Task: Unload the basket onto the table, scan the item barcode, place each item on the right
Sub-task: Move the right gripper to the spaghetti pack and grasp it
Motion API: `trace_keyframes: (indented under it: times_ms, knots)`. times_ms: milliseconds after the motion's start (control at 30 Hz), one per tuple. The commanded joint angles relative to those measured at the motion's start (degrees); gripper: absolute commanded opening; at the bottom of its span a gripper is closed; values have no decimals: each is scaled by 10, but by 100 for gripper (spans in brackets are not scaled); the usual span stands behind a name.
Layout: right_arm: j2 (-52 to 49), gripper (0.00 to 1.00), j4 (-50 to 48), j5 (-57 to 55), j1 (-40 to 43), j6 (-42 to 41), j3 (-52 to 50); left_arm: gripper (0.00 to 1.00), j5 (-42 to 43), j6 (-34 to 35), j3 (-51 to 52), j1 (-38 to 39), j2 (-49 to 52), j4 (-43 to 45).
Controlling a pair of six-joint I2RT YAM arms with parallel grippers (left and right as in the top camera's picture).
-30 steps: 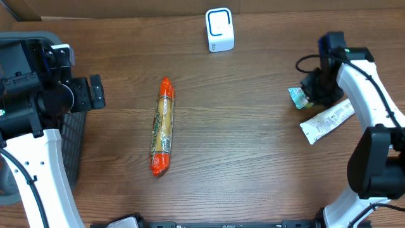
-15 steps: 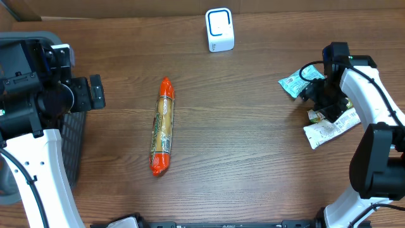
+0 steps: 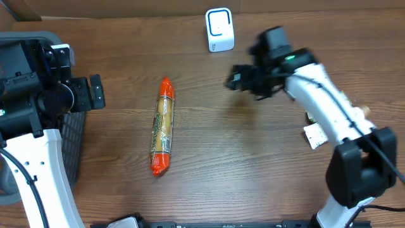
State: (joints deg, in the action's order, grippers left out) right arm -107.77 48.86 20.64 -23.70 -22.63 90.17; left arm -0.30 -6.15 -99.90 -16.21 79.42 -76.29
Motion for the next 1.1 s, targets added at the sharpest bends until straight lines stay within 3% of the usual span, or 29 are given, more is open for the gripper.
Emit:
trace_keyframes:
  times_ms: [0, 100, 200, 567, 667, 967, 1067]
  knots:
    - [-25, 90, -57, 9, -78, -35, 9, 100, -3, -9, -4, 1, 0, 0]
    - [-66, 92, -130, -9, -144, -60, 9, 100, -3, -9, -4, 1, 0, 0]
    - [-111, 89, -188, -22, -187, -68, 18, 99, -3, -9, -4, 1, 0, 0]
    - [-213, 84, -95, -101, -257, -27, 146, 99, -3, -9, -4, 1, 0, 0]
    - [-223, 75, -89, -101, -258, -26, 159, 100, -3, -9, -4, 1, 0, 0]
    - [-231, 64, -89, -99, -258, -26, 159, 100, -3, -9, -4, 1, 0, 0]
    - [-231, 50, -86, -99, -258, -26, 159, 99, -3, -9, -4, 1, 0, 0]
